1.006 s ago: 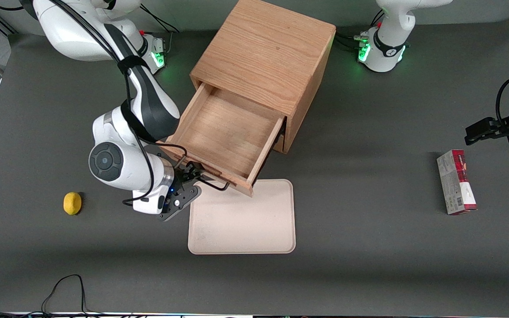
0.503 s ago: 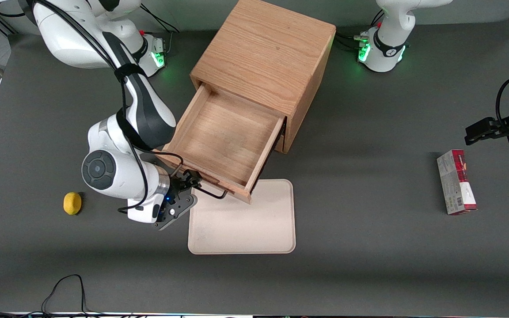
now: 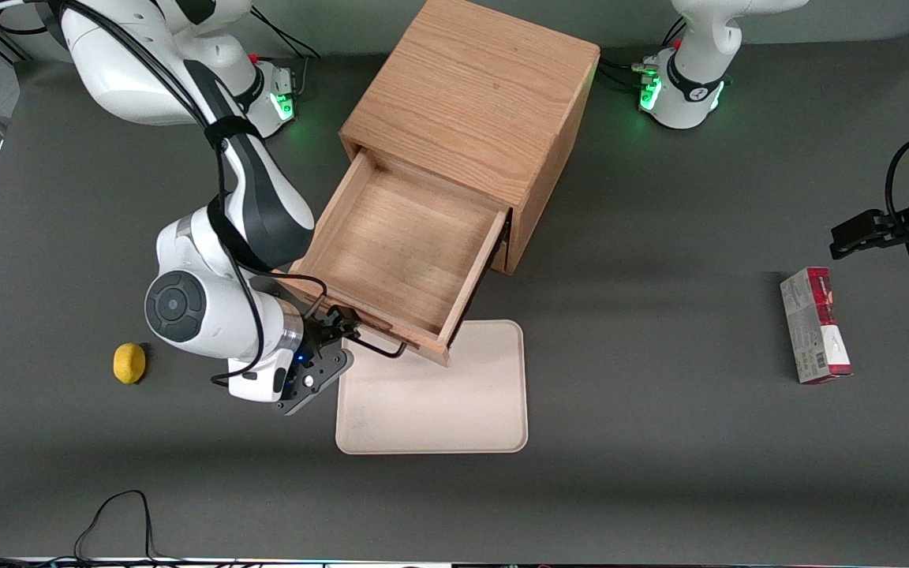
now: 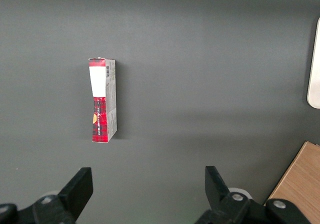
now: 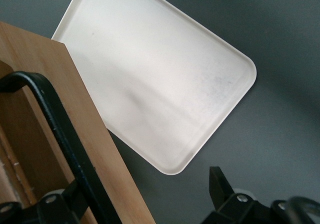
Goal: Open upper drawer
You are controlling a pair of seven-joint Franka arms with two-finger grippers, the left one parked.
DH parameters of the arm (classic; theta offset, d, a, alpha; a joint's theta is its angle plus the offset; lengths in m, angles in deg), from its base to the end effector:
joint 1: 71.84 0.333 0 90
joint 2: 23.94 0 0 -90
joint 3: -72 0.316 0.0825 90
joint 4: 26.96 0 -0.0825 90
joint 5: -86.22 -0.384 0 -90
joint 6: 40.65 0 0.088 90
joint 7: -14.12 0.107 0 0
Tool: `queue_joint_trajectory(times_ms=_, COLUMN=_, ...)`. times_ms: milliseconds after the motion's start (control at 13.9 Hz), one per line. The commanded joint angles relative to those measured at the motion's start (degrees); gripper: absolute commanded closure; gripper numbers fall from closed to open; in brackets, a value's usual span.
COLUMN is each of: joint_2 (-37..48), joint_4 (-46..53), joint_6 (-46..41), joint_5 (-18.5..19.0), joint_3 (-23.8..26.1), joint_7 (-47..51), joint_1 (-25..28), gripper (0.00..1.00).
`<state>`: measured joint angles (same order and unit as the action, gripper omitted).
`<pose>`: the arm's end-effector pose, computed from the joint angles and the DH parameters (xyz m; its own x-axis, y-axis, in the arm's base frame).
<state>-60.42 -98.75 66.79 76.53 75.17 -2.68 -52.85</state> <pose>0.6764 0.2787 0.3897 0.8169 0.5756 0.0369 0.5713 -0.7985 -0.1896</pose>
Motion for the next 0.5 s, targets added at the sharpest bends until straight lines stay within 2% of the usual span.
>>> queue_joint_trajectory(times_ms=0, joint_2=-1.2, joint_4=4.5, joint_6=-1.4, joint_5=-0.3, joint_3=0.3, joint_7=-1.0, joint_1=-0.2, gripper=0.0)
queue_joint_trajectory(times_ms=431, joint_2=-1.0, joint_4=5.3, joint_6=-3.2, joint_5=-0.6, joint_3=0.5, joint_7=-1.0, joint_1=-1.6, gripper=0.0)
